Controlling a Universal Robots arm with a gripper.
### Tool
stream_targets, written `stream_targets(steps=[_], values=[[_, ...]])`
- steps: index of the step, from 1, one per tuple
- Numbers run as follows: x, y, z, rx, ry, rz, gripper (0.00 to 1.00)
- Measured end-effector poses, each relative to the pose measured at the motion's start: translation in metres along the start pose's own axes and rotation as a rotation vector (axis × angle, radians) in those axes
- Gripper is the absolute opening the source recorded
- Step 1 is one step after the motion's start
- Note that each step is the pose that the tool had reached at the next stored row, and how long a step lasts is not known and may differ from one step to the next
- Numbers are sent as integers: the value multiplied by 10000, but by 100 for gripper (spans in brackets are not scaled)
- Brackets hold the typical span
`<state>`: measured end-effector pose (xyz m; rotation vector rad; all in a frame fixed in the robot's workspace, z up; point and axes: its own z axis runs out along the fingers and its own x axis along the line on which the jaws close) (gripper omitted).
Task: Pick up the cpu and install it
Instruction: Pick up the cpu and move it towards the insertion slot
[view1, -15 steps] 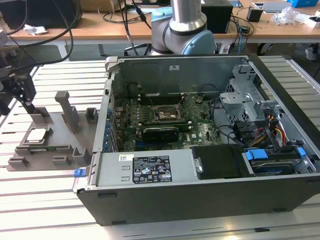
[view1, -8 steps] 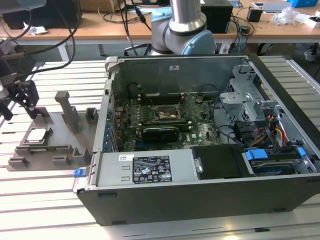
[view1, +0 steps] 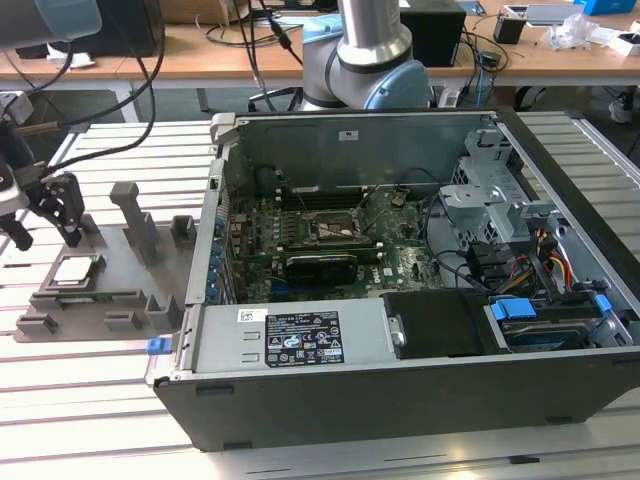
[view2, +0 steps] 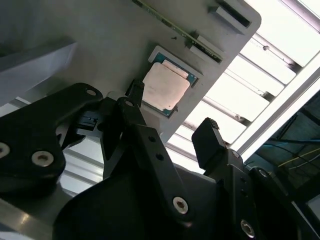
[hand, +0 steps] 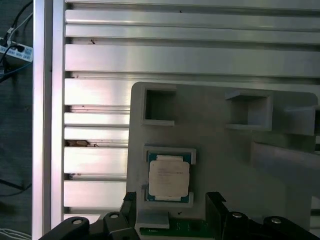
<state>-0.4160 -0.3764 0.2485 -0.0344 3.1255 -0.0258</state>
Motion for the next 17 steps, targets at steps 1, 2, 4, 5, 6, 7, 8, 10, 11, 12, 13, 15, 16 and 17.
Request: stream_targets(steps=[1, 2, 4, 5, 6, 7, 8, 10, 11, 12, 13, 15, 16, 17], values=[[0, 0, 15, 0, 6, -9, 66], [0, 0, 31, 0, 12, -18, 66], [0, 1, 61, -1, 20, -34, 66], [0, 1, 78, -1, 26, -42, 66], [0, 1, 95, -1, 31, -49, 66], [0, 2, 114, -2, 36, -55, 66], [0, 2, 137, -2, 42, -63, 66], [1, 3, 179, -2, 59, -76, 66], [1, 4, 209, -3, 67, -82, 66], [1, 4, 228, -3, 70, -87, 66], [1, 4, 245, -3, 73, -91, 66], [2, 5, 282, -4, 81, -100, 66], [1, 5, 301, -4, 86, -104, 66], [1, 5, 318, -3, 92, -107, 66]])
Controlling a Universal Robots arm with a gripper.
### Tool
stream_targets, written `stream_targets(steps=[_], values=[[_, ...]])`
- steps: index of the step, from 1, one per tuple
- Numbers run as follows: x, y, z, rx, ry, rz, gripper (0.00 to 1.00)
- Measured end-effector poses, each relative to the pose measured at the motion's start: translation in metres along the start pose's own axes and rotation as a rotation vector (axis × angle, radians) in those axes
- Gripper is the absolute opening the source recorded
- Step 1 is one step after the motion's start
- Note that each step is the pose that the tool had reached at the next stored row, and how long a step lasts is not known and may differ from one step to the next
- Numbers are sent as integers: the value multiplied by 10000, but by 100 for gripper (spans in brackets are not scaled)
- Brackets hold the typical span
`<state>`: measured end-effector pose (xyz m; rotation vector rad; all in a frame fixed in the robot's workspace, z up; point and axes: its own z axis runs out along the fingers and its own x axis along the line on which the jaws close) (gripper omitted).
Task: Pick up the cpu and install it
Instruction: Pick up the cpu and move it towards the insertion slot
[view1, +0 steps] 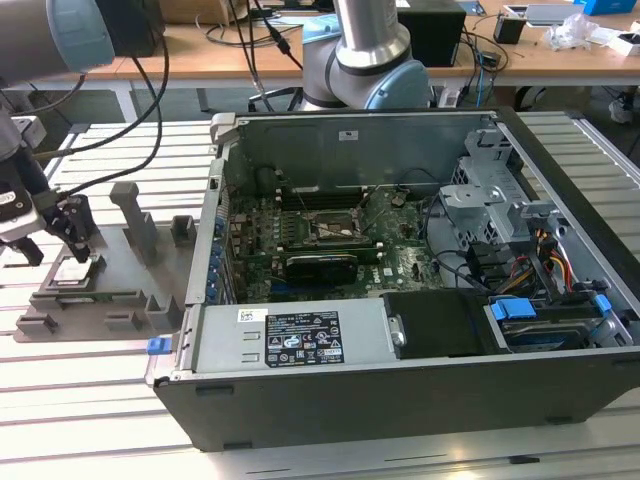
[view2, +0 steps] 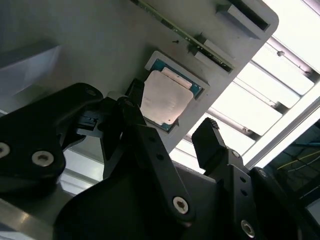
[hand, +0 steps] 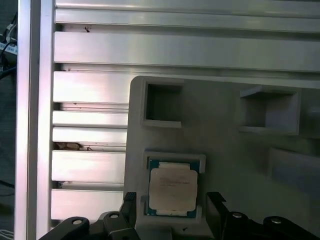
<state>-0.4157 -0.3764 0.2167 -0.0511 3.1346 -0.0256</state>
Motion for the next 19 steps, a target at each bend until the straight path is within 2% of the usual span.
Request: stream_targets(steps=[4, 8, 19], values=[[-23, 3, 140, -2, 33, -9, 66], [-43, 9, 208, -2, 58, -9, 66], [-45, 48, 273, -8, 59, -13, 66]])
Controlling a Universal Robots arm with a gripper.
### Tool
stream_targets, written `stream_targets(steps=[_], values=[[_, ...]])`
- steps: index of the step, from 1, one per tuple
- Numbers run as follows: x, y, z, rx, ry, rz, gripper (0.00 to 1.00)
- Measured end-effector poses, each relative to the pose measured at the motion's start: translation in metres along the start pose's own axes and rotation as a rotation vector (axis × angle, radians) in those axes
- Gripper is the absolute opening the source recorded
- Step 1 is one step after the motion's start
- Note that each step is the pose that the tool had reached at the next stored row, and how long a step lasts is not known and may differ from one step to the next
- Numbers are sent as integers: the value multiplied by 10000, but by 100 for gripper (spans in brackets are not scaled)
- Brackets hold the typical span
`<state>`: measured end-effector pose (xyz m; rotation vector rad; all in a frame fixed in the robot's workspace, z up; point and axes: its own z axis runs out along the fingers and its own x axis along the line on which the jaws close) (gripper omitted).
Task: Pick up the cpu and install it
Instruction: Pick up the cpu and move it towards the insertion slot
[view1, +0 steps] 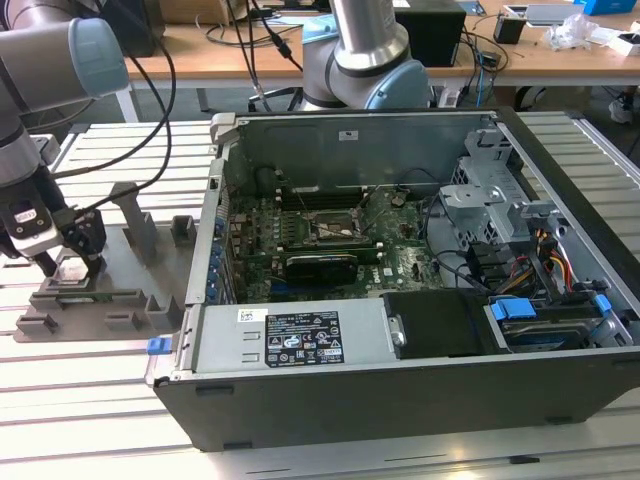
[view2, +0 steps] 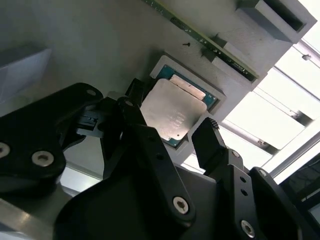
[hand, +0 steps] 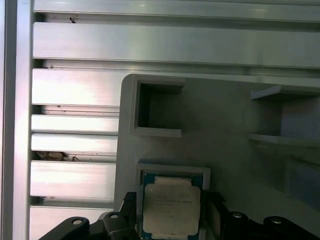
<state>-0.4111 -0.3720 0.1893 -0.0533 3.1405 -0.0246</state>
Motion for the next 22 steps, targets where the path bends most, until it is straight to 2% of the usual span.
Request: stream_targets(steps=[8, 9, 11, 18, 19, 22], values=[[0, 0, 10, 1, 0, 1, 66], [0, 0, 11, 0, 0, 1, 64], [0, 0, 11, 1, 0, 1, 55], [0, 0, 12, 0, -1, 1, 55], [-1, 1, 0, -3, -8, 1, 55], [0, -2, -128, 0, -1, 1, 55]])
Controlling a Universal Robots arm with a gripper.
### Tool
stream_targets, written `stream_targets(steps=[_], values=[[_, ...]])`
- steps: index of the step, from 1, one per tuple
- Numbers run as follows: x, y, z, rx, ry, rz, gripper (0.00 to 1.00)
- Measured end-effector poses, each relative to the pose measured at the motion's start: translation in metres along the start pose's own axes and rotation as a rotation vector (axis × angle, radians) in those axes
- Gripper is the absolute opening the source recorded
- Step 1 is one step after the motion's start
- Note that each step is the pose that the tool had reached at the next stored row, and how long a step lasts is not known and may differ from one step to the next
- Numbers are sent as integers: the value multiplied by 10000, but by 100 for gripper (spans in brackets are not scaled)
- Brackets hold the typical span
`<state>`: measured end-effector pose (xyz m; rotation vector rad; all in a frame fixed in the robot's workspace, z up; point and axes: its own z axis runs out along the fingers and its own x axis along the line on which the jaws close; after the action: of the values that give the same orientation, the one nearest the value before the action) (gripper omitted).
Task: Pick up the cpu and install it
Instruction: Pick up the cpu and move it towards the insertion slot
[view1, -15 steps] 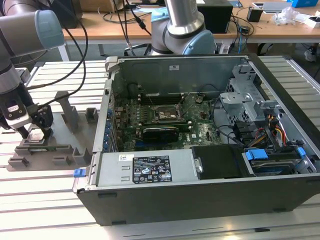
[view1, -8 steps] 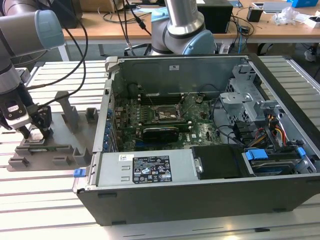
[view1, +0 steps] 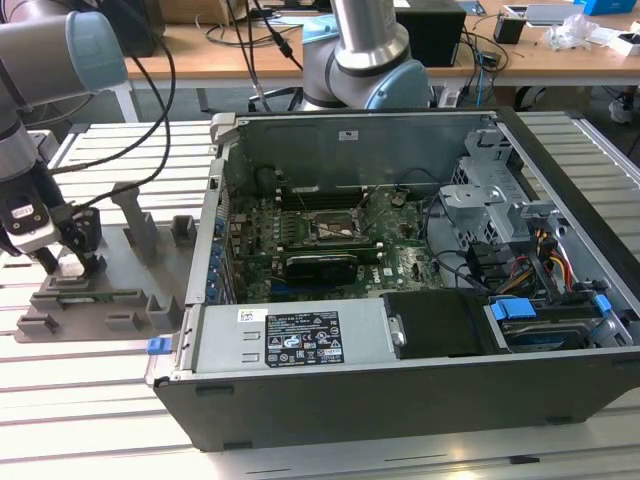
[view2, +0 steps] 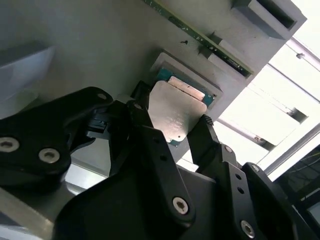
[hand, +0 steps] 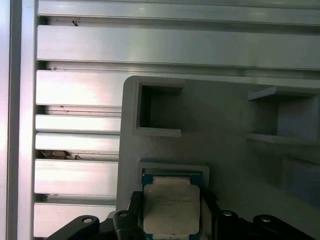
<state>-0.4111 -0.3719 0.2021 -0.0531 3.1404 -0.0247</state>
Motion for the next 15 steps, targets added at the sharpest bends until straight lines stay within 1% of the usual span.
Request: stream_targets(steps=[1, 2, 6, 8, 9, 11, 12, 14, 15], values=[[0, -1, -46, 1, 1, 0, 55], [0, -2, -109, 1, 2, 0, 55], [0, -4, -250, 0, 0, 0, 55], [0, -5, -344, 1, 1, 1, 55], [0, -5, -371, 1, 1, 0, 55], [0, -7, -455, 0, 0, 1, 55], [-1, -7, -482, 1, 1, 0, 55], [-1, -9, -595, 1, 1, 0, 55], [-1, -10, -637, 1, 1, 0, 55]])
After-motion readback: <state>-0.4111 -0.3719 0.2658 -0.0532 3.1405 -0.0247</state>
